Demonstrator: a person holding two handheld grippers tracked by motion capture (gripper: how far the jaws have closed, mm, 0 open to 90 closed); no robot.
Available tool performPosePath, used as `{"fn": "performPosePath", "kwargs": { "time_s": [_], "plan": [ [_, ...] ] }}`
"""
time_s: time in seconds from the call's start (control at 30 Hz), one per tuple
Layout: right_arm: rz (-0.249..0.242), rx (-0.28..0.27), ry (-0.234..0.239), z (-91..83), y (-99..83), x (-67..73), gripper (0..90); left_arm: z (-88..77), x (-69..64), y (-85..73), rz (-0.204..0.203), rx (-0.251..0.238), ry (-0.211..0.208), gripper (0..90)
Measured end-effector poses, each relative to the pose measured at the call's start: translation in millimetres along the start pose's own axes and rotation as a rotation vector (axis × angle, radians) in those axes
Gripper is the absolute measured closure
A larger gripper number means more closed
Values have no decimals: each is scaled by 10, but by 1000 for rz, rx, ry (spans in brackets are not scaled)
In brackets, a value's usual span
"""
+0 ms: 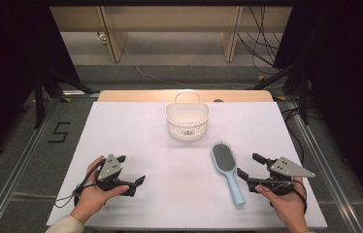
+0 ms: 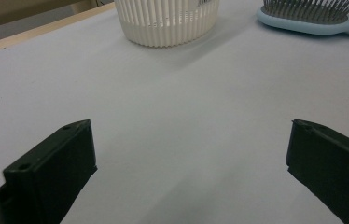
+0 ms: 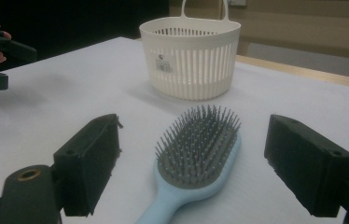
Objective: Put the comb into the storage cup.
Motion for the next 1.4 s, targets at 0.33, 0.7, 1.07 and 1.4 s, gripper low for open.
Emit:
{"fn": "performPosePath", "kwargs": {
  "time_s": [0.33,0.7,1.07,1.4],
  "plan": [
    [-9,-12,-8,4,39,15,200,-5,4,-7,4,3,3,15],
    [-136,133,70,89,117,177,900,24,-5,-18,6,15,2,30],
    [-173,396,220,365,-62,429,900,31,-3,-25,5,20,4,38],
    [-150,561,254,424,-216,509,900,36,-10,-28,6,22,2,42]
  ]
}}
Point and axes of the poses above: each handheld gripper's, and its own axes: z roughly forward along the jaws, y roughly out of its top, x roughly to its left, the point moved 5 cm from there along z, roughly forward along the jaws, and after that the axes turned 7 degrees about -z, right-handed, at the moved point
